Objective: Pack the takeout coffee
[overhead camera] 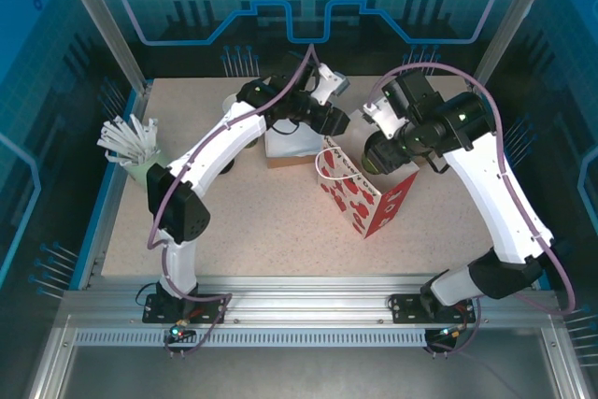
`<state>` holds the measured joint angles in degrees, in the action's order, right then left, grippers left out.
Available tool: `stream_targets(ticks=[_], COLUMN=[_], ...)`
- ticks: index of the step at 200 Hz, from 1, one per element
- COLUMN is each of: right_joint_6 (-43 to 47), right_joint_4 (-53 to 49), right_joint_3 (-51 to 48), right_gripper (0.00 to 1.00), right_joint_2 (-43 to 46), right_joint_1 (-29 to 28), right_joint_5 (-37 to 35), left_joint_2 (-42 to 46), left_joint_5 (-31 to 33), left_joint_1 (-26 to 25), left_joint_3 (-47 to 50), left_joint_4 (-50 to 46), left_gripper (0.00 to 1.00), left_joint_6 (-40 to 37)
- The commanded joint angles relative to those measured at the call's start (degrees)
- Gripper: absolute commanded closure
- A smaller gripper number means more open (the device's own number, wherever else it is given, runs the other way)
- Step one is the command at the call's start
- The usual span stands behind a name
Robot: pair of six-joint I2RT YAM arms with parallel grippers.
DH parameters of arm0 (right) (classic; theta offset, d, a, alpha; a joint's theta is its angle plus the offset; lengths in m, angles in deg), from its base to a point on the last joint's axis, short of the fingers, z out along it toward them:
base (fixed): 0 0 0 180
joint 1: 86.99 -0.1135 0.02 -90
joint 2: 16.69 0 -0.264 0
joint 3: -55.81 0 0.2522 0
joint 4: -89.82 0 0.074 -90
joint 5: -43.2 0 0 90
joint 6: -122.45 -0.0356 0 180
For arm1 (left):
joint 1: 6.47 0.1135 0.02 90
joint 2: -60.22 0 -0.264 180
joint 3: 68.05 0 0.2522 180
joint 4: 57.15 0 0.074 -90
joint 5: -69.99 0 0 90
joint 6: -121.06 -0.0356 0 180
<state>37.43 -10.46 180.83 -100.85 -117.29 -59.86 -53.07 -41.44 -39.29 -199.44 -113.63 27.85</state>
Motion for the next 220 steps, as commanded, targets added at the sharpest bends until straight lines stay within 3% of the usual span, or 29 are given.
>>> stream_targets(ticks=[1,99,220], right_joint_6=[1.00,1.62,0.72], right_joint_4=[-1.74,-0.95,1.71], right_joint_3=[-0.87,-5.62,-11.37], right_gripper=[0.60,0.60,0.61], right_joint_2=[-1.21,-5.18,-6.19], right_joint_1=[0.89,1.58,3.01], right_joint_5=[0.58,2.14,3.64], left_joint_2=[-1.08,-1.93,-1.19], left_joint_5=[-2.30,-2.84,-0.90], left_joint_1=[-0.38,-0.50,-0.41], left_joint_3=[-2.95,-3.24,-2.34], left_joint_4=[-2.54,-2.47,-2.63], left_gripper=[0.55,0.67,0.70], left_joint_6=[-1.00,-1.19,-1.63])
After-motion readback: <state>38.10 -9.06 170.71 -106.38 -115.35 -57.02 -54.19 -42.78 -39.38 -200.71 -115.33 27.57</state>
